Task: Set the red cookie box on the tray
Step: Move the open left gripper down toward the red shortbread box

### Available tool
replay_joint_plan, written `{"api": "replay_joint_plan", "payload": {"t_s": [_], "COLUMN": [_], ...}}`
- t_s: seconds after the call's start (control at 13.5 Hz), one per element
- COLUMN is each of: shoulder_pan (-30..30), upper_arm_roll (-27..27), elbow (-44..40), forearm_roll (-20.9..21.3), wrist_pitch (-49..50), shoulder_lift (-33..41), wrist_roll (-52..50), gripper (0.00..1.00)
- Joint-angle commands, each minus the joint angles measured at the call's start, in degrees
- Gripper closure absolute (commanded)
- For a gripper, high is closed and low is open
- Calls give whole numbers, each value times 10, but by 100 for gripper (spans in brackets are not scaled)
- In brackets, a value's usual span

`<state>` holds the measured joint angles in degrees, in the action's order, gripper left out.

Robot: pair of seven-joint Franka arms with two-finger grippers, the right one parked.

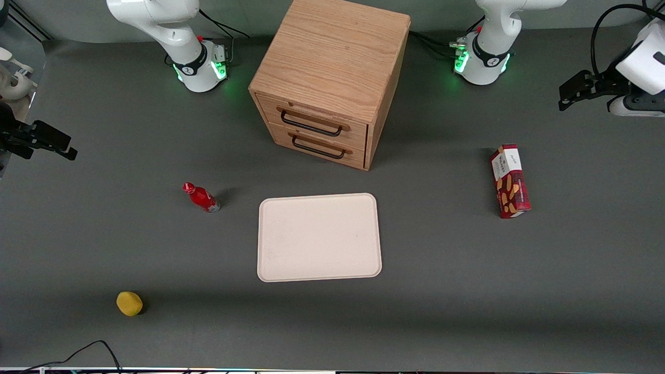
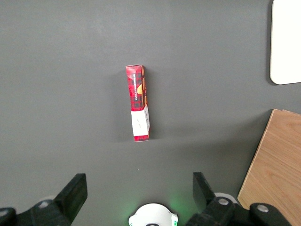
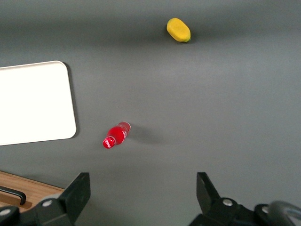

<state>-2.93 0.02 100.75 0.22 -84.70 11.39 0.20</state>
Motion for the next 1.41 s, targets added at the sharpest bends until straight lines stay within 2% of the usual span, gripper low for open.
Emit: {"api": "replay_joint_plan", "payload": {"t_s": [0.0,0.37,0.74,1.11,1.33], "shoulder_pan": [-6,-1,-2,-1,-1], "upper_arm_roll": [9,9,13,25,25], "elbow": [-50,-52,-34,136,197], "forearm_roll": [3,3,-1,-1,0], "wrist_pitch": [41,50,39,-137,-255], "shoulder_lift": [-30,-37,-80,-80,-122], "wrist_roll": [-3,8,8,8,7], "gripper": [0,0,0,0,0]}}
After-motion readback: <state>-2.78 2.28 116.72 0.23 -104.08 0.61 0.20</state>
